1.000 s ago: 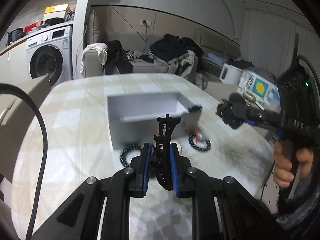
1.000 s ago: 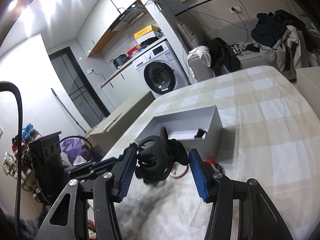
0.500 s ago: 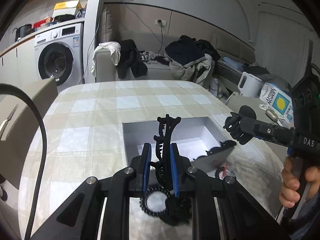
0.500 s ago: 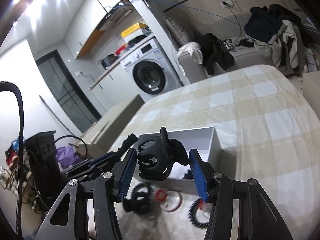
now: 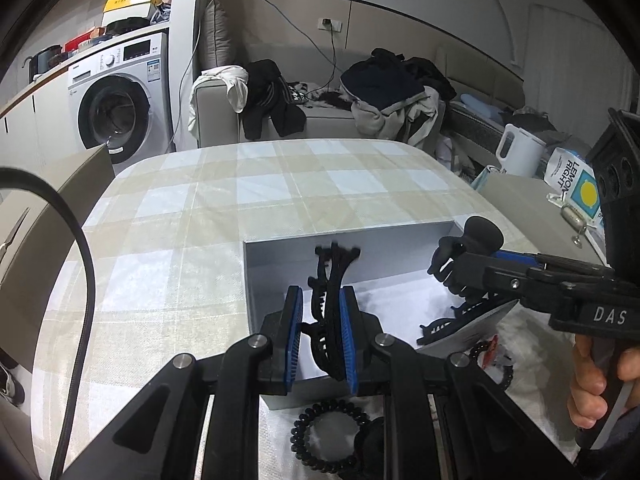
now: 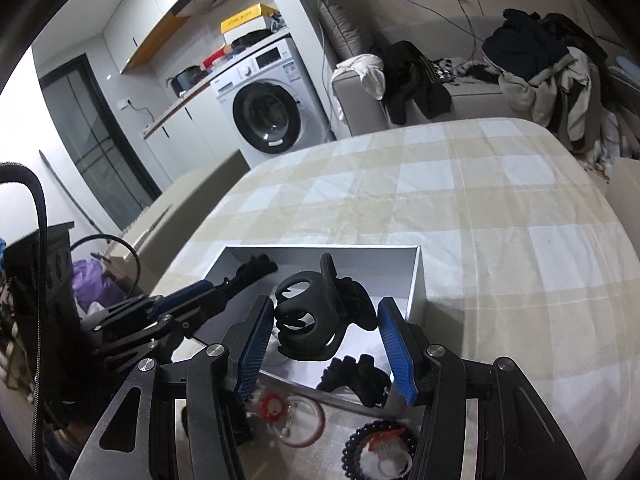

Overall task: Organize jewelry
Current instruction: 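Lower both held claw clips into the grey box and open both tools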

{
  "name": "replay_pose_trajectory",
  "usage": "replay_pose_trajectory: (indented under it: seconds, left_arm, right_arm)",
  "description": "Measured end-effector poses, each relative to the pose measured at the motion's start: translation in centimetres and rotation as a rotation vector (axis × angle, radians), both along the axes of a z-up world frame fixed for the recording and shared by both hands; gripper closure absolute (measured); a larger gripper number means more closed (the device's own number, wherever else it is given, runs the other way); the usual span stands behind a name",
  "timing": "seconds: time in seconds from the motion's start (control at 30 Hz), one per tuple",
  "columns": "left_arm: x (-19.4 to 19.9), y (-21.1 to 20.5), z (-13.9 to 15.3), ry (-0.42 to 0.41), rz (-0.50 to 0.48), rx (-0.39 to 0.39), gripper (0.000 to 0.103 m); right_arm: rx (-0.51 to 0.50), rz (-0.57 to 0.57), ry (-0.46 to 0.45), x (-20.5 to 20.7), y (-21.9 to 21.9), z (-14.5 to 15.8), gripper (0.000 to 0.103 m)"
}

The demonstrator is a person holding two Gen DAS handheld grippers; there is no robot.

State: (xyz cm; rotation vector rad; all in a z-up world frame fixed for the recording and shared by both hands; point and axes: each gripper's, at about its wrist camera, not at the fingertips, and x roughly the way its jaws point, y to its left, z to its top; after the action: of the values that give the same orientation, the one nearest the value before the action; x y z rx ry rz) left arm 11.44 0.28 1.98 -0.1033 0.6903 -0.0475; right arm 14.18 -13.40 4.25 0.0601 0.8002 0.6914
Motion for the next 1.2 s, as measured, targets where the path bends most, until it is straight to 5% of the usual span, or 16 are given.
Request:
replay_pose_trajectory:
  seconds: [0.83,1.07,1.1,1.2]
  left_arm:
    - [0.8,0.0,0.0,0.028,0.021,0.026,0.09]
    - [0.3,0.4,-0.1,0.045,0.012,-0.022,0.087]
    - [0.0,0.4,0.0,0.042,0.006,-0.018,0.084]
    - [-1.6,0.3,0.8,0.008,-0.018,-0.015,0.06]
  right_arm:
    - [-0.018,0.012,0.05,0.9,0.3,0.3,0.05]
    - [-0.032,0.047,0.048,0.1,0.5,0.5,0.048]
    - [-0.025,0.054,0.044,-0.1,0.3,0.6,0.047]
    - [-0.003,0.046,-0.006,-1.5,-1.1,1.6,0.015]
